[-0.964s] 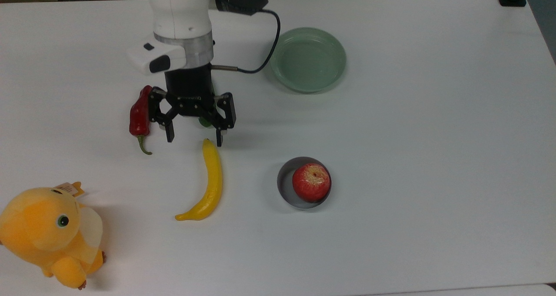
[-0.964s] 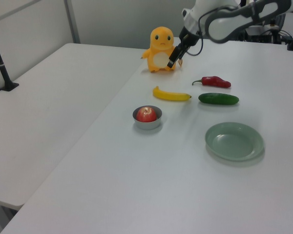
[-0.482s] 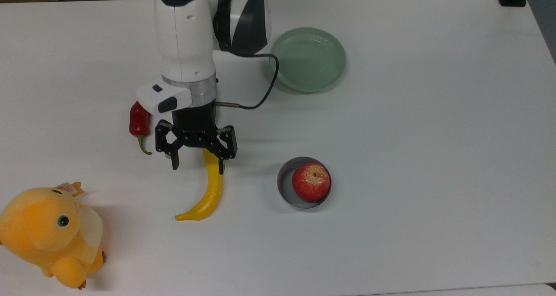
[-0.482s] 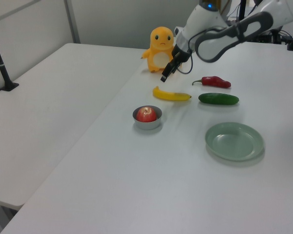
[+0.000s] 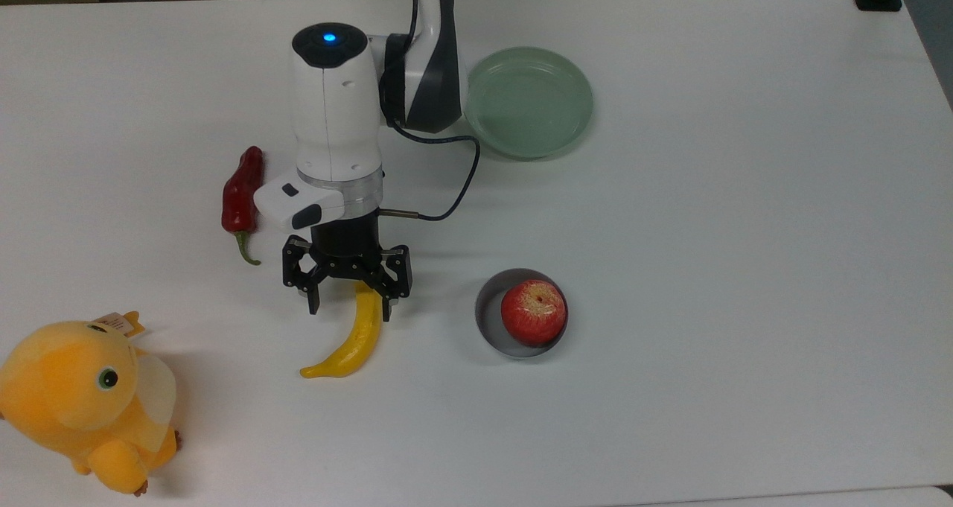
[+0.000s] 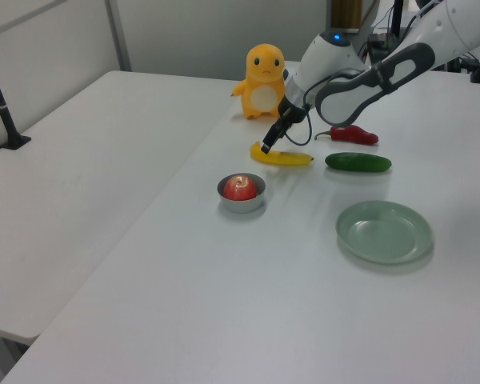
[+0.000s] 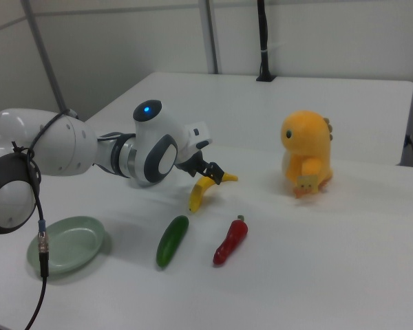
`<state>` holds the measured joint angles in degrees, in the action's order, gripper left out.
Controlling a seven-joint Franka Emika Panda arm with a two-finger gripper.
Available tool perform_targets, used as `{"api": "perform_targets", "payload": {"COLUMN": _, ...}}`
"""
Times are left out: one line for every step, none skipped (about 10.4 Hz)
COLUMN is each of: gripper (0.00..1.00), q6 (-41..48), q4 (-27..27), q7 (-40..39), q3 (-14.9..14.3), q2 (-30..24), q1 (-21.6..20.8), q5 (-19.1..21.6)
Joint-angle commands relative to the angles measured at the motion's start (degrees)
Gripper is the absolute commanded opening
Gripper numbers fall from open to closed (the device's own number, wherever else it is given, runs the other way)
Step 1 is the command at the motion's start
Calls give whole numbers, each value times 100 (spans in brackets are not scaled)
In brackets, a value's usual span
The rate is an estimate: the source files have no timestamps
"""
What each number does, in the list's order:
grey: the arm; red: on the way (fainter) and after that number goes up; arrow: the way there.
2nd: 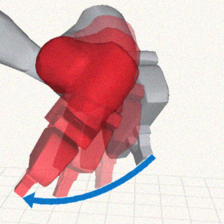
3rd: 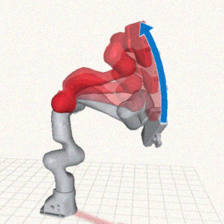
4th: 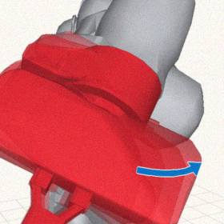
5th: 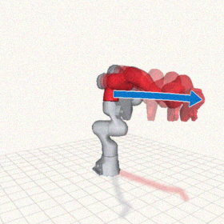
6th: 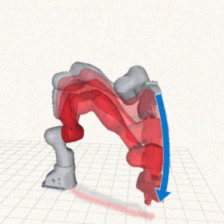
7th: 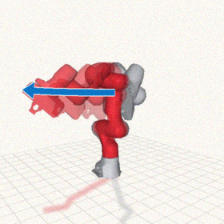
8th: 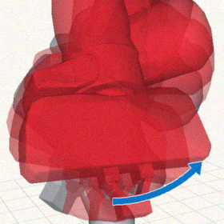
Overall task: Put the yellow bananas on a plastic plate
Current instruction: 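Lower the gripper over the banana's stem end and close it, then lift the grasped banana up off the table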
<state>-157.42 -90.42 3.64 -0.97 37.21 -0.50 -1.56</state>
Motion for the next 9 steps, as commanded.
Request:
{"api": "perform_targets", "payload": {"gripper": 90, "q6": -193, "q4": 95, "q7": 155, "q3": -52, "q2": 128, "q1": -99, "q5": -99}}
{"api": "perform_targets", "payload": {"gripper": 85, "q6": -193, "q4": 60, "q7": 155, "q3": -52, "q2": 137, "q1": -108, "q5": -108}}
{"api": "perform_targets", "payload": {"gripper": 82, "q6": -193, "q4": 51, "q7": 155, "q3": -52, "q2": 181, "q1": -169, "q5": -160}}
{"api": "perform_targets", "payload": {"gripper": 76, "q6": -184, "q4": 51, "q7": 155, "q3": -52, "q2": 190, "q1": -178, "q5": -222}}
{"api": "perform_targets", "payload": {"gripper": 65, "q6": -184, "q4": 34, "q7": 155, "q3": -52, "q2": 190, "q1": -187, "q5": -266}}
{"api": "perform_targets", "payload": {"gripper": 53, "q6": -175, "q4": -10, "q7": 163, "q3": -44, "q2": 181, "q1": -187, "q5": -379}}
{"api": "perform_targets", "payload": {"gripper": 35, "q6": -175, "q4": -10, "q7": 163, "q3": -44, "q2": 172, "q1": -187, "q5": -441}}
{"api": "perform_targets", "payload": {"gripper": 22, "q6": -166, "q4": -10, "q7": 163, "q3": -52, "q2": 163, "q1": -187, "q5": -442}}
{"api": "perform_targets", "payload": {"gripper": 18, "q6": -158, "q4": -10, "q7": 155, "q3": -52, "q2": 120, "q1": -187, "q5": -442}}
